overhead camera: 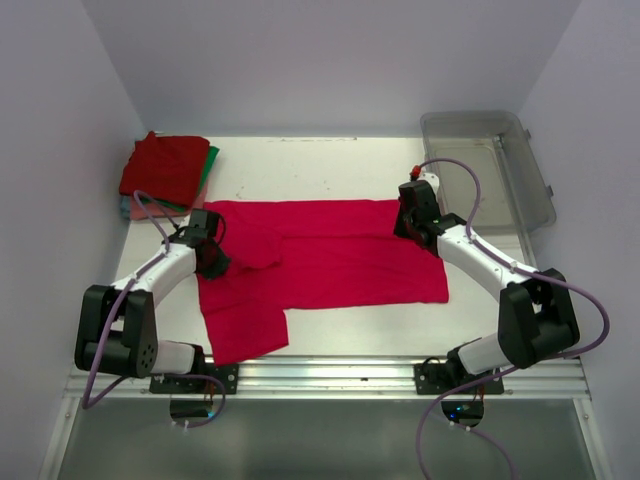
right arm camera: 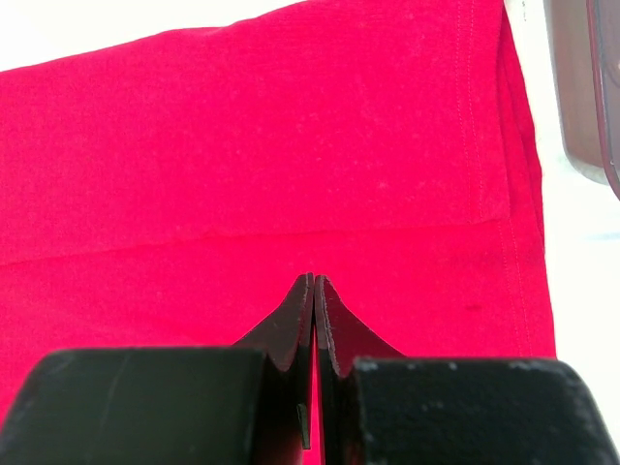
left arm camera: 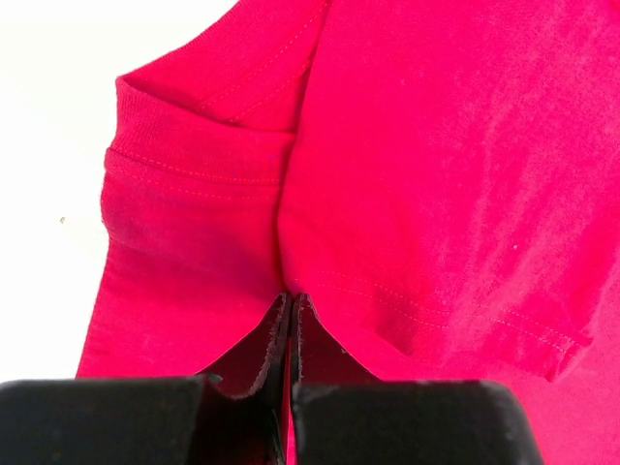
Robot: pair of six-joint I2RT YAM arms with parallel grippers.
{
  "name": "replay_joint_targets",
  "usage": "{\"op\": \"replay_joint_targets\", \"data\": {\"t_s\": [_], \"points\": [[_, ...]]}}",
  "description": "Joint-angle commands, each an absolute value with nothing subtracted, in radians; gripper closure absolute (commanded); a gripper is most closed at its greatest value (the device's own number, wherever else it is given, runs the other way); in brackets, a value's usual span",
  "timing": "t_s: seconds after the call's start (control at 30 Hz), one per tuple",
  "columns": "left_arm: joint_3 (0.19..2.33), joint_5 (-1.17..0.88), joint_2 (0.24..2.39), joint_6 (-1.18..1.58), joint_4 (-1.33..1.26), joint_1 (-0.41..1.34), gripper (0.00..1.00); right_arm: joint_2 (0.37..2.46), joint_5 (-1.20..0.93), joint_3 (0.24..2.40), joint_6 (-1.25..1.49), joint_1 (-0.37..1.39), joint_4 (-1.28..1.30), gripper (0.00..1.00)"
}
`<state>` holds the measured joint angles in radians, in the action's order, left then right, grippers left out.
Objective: Fold and stack the t-shirts
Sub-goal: Fold the tshirt
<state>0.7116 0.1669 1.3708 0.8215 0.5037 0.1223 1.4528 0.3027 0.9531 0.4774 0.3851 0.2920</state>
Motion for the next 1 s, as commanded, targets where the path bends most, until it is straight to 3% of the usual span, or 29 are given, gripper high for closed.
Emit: {"op": "replay_joint_targets", "data": {"t_s": [0.0,0.97], "points": [[0.744,0.173,1.348,0.807,0.506,0.114,1.00,1.456,0.333,0.962,0.476,0.382,0.279,1.00],[0.729,0.270,1.299,0.845,0.643,0.112,1.00,1.465,0.330,0.963,0.477,0.382,0.279,1.00]]}}
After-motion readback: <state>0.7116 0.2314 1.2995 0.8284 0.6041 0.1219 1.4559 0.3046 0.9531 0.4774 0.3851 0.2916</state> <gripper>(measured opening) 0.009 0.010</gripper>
